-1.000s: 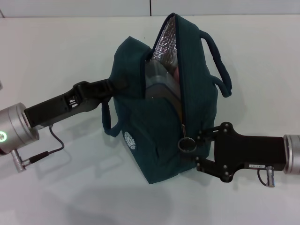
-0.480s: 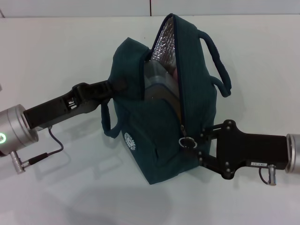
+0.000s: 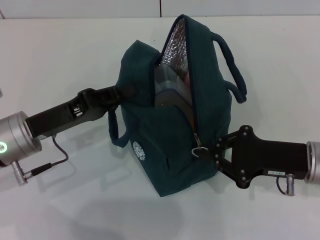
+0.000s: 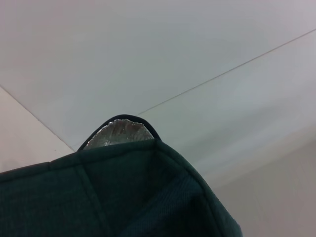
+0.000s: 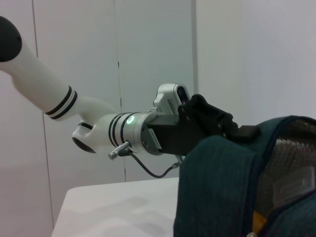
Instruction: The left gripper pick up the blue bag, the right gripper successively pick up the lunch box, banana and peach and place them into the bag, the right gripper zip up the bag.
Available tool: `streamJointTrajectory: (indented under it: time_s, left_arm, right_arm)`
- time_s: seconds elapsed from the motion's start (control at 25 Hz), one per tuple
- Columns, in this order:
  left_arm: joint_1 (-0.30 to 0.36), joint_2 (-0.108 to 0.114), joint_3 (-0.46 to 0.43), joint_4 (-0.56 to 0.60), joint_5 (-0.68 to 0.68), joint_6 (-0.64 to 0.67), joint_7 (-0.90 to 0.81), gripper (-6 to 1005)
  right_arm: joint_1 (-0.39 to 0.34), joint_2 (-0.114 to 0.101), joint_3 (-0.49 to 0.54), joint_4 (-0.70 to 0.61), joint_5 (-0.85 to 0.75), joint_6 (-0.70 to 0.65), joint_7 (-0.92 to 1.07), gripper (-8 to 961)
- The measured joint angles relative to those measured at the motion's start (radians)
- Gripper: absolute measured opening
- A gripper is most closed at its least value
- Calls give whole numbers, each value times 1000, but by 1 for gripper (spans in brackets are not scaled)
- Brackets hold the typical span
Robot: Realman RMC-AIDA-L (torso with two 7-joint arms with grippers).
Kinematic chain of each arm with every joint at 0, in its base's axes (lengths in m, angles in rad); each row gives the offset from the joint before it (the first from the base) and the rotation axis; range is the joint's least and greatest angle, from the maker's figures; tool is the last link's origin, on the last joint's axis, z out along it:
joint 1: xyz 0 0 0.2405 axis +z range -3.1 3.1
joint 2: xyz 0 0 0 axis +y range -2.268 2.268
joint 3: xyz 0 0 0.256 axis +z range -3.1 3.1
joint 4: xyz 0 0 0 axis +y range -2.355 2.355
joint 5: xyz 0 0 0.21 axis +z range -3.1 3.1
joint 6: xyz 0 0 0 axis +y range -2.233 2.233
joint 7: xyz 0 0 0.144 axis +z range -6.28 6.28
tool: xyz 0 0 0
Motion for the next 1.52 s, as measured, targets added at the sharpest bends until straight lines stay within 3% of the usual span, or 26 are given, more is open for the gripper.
streamJointTrajectory:
  time_s: [0.16, 0.56, 0.84, 1.52]
  left_arm:
    - [1, 0, 0, 0, -1, 0, 0, 61]
    - [12, 0, -1, 0, -1, 2, 0, 63]
    - [13, 1, -3, 0, -1, 3, 0, 64]
    - [4, 0, 3, 0, 3, 6, 58, 96]
  right_arm:
    - [0, 0, 0, 0, 0, 6, 0, 23]
    - [-35, -13, 12, -12, 47, -45, -6, 17]
    - [-63, -18, 85, -13, 51, -117, -10, 16]
    - [-30, -12, 93, -7, 47, -123, -15, 16]
